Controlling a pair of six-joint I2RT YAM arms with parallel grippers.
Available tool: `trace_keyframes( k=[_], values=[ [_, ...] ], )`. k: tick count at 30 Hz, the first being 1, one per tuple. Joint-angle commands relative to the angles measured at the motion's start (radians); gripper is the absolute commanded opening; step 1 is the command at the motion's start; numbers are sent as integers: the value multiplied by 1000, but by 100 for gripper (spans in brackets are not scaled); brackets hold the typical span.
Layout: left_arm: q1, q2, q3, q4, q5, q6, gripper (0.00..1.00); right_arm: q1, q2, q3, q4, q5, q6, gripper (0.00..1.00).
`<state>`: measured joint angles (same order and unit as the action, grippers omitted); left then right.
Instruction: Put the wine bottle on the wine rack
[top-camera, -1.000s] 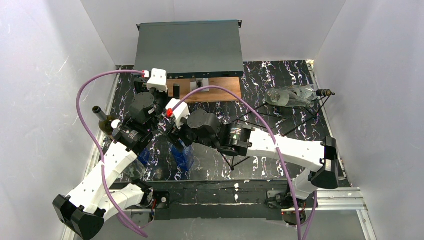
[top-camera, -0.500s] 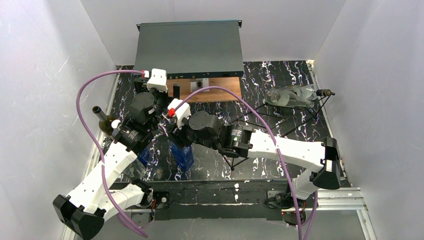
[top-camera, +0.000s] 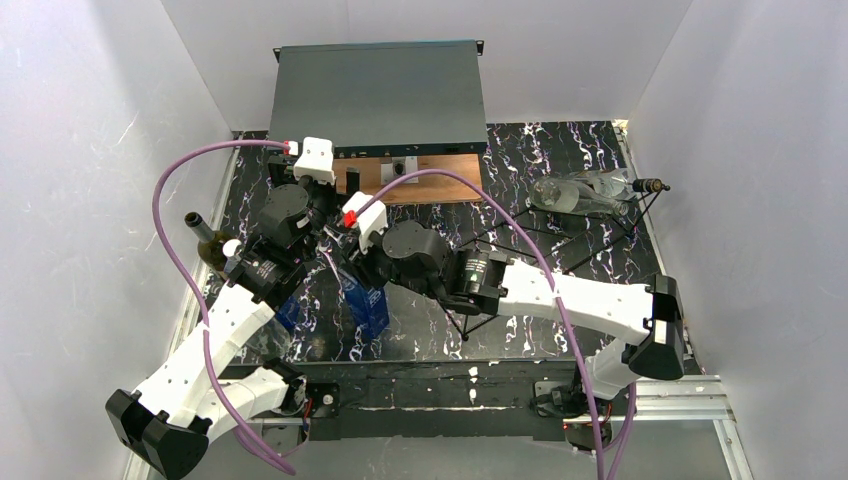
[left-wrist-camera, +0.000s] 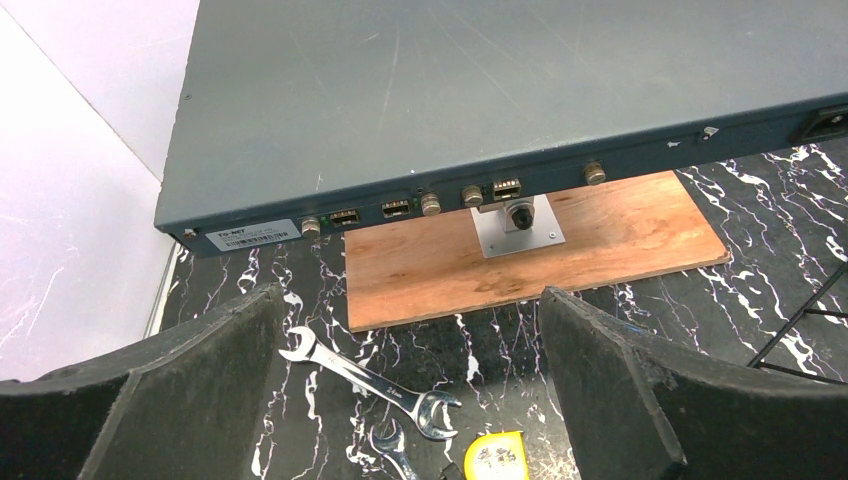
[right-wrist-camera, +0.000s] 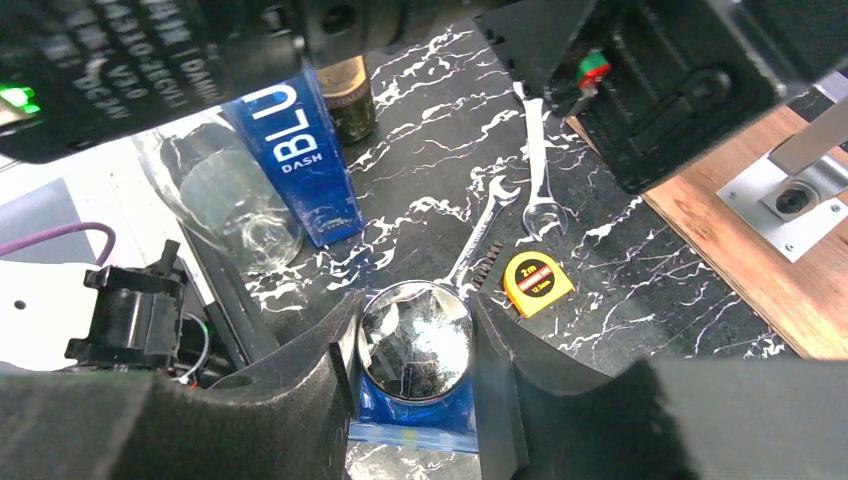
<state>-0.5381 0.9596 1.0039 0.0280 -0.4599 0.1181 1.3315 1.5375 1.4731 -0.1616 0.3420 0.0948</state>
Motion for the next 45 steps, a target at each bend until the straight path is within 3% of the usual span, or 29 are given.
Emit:
trace_keyframes(
  k=[1,13,23,35,45],
  values=[
    [0,-16,38,5,-5,-11,98,-33,-46,33,129,70,-2,1],
    [-1,-22,38,6,-5,-11,98,-171,1,176,90,43,67,1],
    [0,-22,38,6,-2,-14,98,-377,-33,161,117,5,182,1],
    [0,-27,39,7,-1,-15,98,-616,-57,79,262,-25,326,1],
    [-3,-39,38,10,-8,-8,98,-733,-67,100,240,67,272,1]
  ],
)
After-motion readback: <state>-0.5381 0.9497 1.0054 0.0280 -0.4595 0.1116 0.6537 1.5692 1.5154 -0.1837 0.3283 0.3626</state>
